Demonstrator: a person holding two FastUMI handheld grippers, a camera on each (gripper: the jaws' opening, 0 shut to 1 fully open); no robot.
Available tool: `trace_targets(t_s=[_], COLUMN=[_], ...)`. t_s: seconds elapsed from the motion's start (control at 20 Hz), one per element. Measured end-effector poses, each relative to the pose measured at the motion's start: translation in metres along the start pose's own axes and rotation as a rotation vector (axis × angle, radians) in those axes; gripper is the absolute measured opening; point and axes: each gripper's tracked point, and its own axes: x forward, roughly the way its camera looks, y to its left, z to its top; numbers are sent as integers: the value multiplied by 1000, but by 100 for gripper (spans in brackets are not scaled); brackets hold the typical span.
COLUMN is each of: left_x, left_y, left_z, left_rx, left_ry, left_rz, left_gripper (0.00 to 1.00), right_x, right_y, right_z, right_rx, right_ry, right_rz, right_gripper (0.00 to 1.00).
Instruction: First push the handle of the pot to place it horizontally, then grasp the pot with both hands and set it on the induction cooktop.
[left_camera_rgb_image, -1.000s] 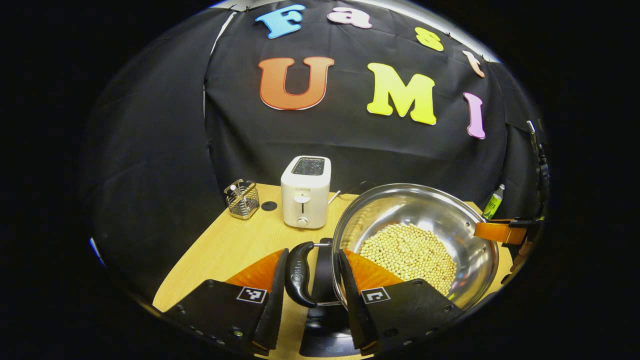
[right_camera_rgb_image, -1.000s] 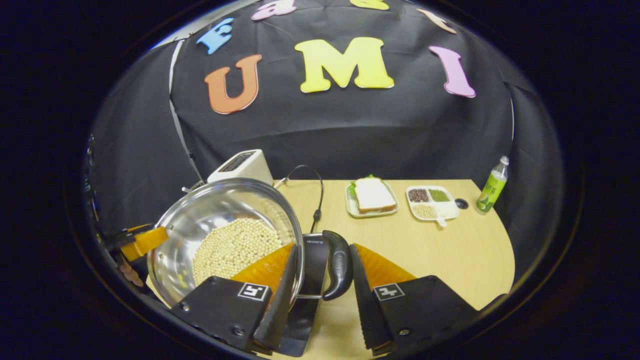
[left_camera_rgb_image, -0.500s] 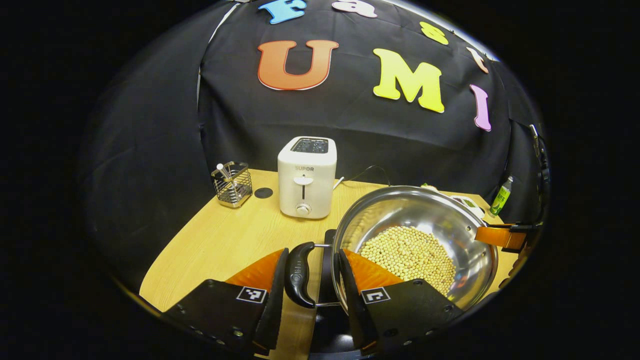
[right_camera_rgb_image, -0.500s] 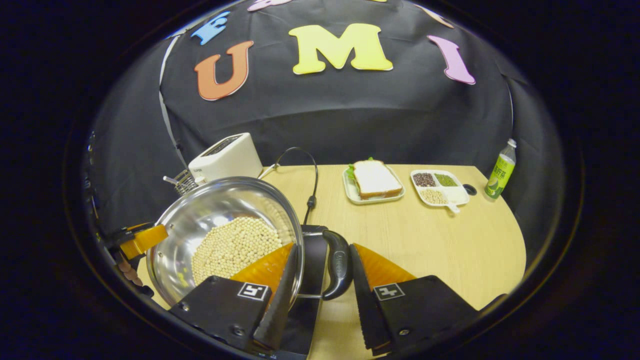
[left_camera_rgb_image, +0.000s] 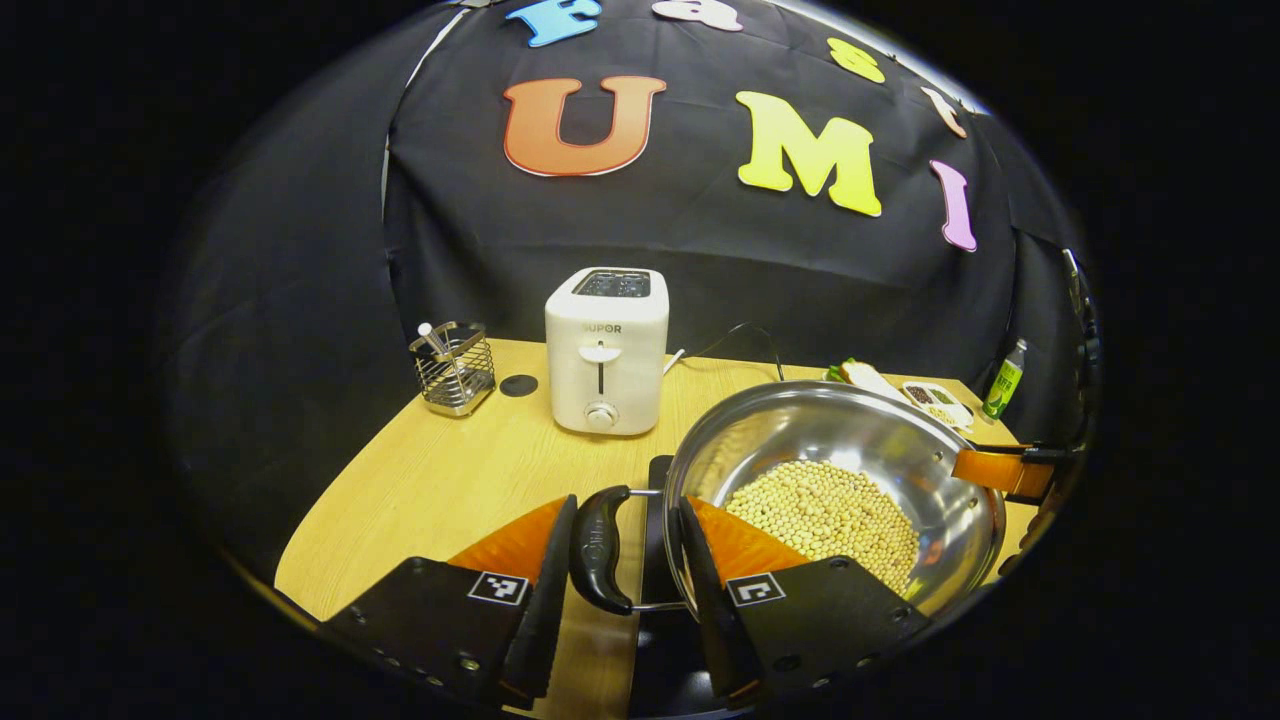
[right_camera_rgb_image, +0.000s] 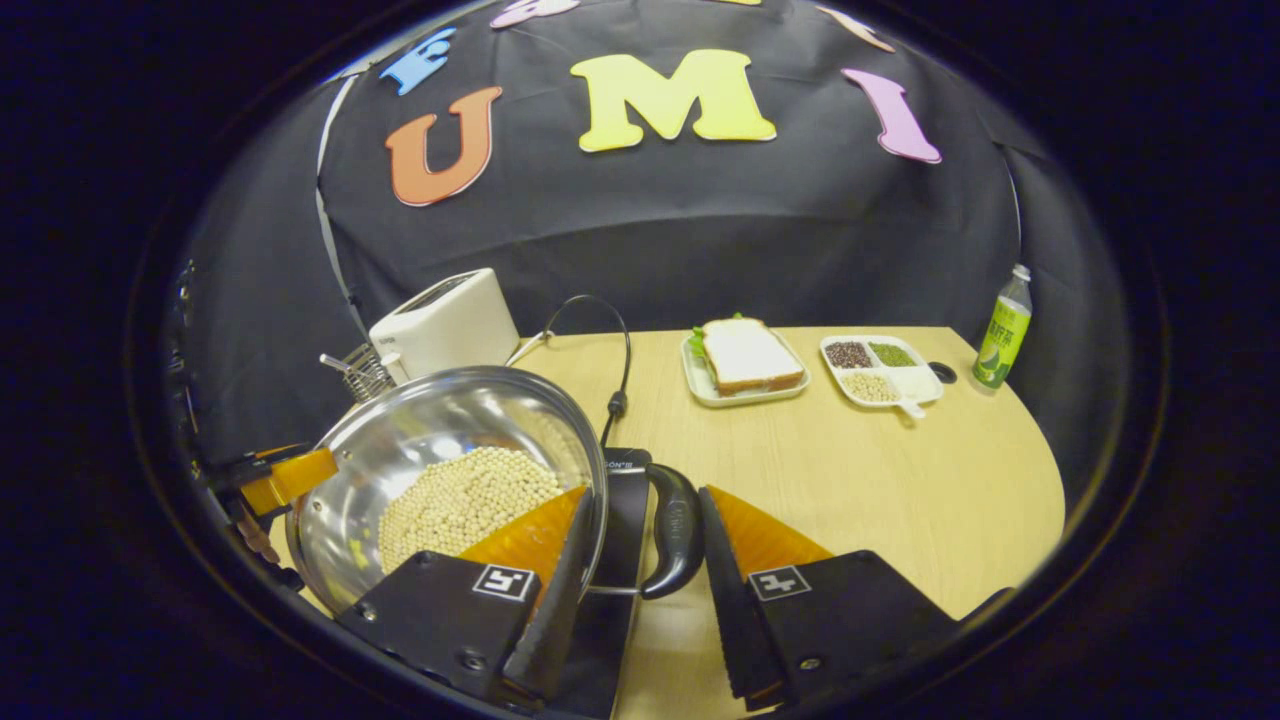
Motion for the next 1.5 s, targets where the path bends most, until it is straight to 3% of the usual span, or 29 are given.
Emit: trace_targets(t_s=[0.2, 0.3, 0.45, 0.7, 0.85, 1.0, 1.05, 1.15, 1.3, 1.5], left_x=[1, -7, -23, -73, -115, -160, -175, -202, -244, -295], left_y=[10, 15, 11, -6, -18, -38, -44, -55, -77, -96], left_z=[3, 12, 24, 46, 60, 72, 75, 82, 94, 102], left_rx=[81, 123, 116, 102, 91, 66, 69, 103, 106, 99], left_ry=[-30, -63, -116, -220, -279, -338, -355, -393, -456, -515], left_rz=[77, 113, 128, 130, 134, 115, 109, 102, 88, 73], left_gripper=[63, 84, 96, 96, 96, 96, 96, 96, 96, 96], right_x=[-12, -18, -32, -80, -125, -181, -198, -234, -282, -345], right_y=[-5, -8, -13, -33, -29, -41, -43, -45, -44, -55], right_z=[3, -1, 0, 13, 25, 37, 38, 41, 46, 55], right_rx=[8, 22, 38, 16, -5, -21, -36, -58, -65, -81], right_ry=[-63, -64, -92, -197, -296, -403, -431, -471, -533, -614], right_rz=[-1, 10, 33, -10, 44, 16, 9, 2, 28, -7], right_gripper=[70, 82, 89, 85, 85, 84, 85, 100, 96, 96])
